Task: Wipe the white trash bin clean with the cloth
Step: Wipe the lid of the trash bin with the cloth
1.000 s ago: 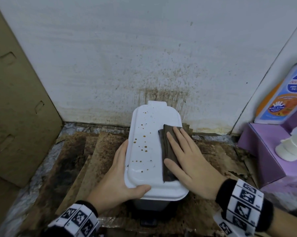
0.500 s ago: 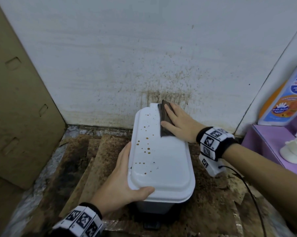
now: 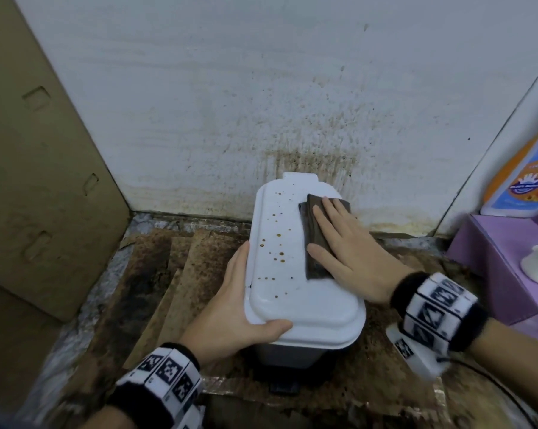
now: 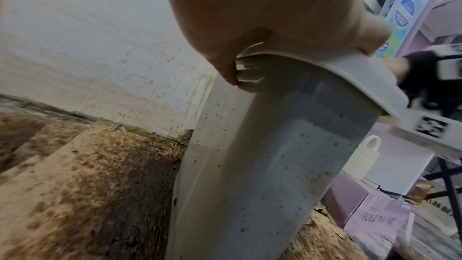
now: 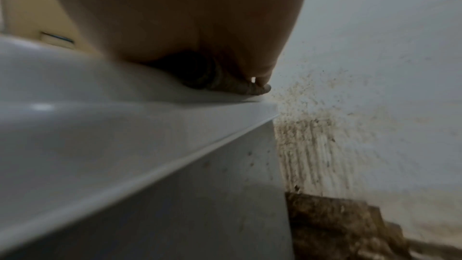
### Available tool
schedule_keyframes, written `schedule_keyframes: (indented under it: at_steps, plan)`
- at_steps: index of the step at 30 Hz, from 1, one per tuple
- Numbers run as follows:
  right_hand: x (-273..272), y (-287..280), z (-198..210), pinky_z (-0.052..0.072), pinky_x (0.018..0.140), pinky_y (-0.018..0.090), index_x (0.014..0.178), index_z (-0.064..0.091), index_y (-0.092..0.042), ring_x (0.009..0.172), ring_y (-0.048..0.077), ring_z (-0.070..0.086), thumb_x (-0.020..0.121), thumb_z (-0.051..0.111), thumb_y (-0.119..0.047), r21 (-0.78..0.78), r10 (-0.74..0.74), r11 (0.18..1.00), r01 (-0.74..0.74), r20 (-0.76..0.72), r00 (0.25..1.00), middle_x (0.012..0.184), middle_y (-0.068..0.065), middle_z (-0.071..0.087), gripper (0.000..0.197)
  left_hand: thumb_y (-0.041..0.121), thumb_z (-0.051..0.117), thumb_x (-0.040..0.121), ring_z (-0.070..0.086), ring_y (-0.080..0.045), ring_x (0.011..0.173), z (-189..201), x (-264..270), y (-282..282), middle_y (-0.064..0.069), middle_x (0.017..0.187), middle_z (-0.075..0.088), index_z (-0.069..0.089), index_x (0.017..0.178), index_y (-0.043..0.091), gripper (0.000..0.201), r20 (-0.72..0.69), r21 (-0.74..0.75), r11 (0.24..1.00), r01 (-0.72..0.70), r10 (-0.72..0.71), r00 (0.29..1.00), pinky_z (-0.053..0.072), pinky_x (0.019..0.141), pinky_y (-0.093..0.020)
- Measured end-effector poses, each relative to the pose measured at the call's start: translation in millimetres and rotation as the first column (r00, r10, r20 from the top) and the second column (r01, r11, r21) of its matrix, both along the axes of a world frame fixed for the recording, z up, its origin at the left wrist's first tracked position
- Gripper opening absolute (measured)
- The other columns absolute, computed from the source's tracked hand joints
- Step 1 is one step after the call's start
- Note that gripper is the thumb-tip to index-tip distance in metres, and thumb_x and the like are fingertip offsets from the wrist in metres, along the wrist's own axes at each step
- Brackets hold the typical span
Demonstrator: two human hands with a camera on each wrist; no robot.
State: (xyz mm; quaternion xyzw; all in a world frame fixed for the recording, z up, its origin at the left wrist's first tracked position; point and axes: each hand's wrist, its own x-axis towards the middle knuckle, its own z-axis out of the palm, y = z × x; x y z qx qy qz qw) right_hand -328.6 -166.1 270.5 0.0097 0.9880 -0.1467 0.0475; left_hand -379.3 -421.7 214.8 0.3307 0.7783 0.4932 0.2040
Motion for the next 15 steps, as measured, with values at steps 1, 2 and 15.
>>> schedule_keyframes:
  at_steps: [1, 2, 15]
  plan:
    - [14, -8, -2, -0.009, 0.127, 0.036, 0.160, -0.013, -0.024, 0.149, 0.005, -0.031, 0.102, 0.016, -0.064, -0.004, 0.001, 1.000, -0.001, -0.010, 1.000, 0.165, -0.006, -0.028, 0.076, 0.059, 0.087, 0.068, 0.013, 0.012, 0.149, 0, 0, 0, 0.034, 0.162, 0.001, -0.006, 0.158, 0.047, 0.130, 0.000, 0.003, 1.000, 0.001, -0.001, 1.000, 0.027, 0.120, -0.033]
    - [27, -15, -4, -0.009, 0.126, 0.035, 0.160, -0.015, -0.026, 0.148, 0.003, -0.033, 0.101, 0.011, -0.067, -0.008, -0.003, 1.000, 0.003, -0.025, 1.000, 0.165, -0.008, -0.030, 0.076, 0.059, 0.087, 0.068, 0.011, 0.012, 0.149, 0, 0, 1, 0.035, 0.162, 0.001, -0.007, 0.158, 0.048, 0.130, -0.003, 0.003, 1.000, -0.003, 0.003, 1.000, 0.026, 0.120, -0.033]
    - [57, -56, -8, -0.009, 0.127, 0.038, 0.160, -0.014, -0.020, 0.149, 0.009, -0.033, 0.094, -0.003, -0.069, 0.110, -0.075, 0.991, 0.081, -0.062, 0.995, 0.167, -0.001, -0.026, 0.083, 0.047, 0.098, 0.059, 0.009, 0.006, 0.153, 4, -9, -11, 0.032, 0.165, 0.002, -0.009, 0.156, 0.053, 0.145, 0.039, -0.014, 0.993, 0.114, -0.114, 0.993, 0.025, 0.125, -0.047]
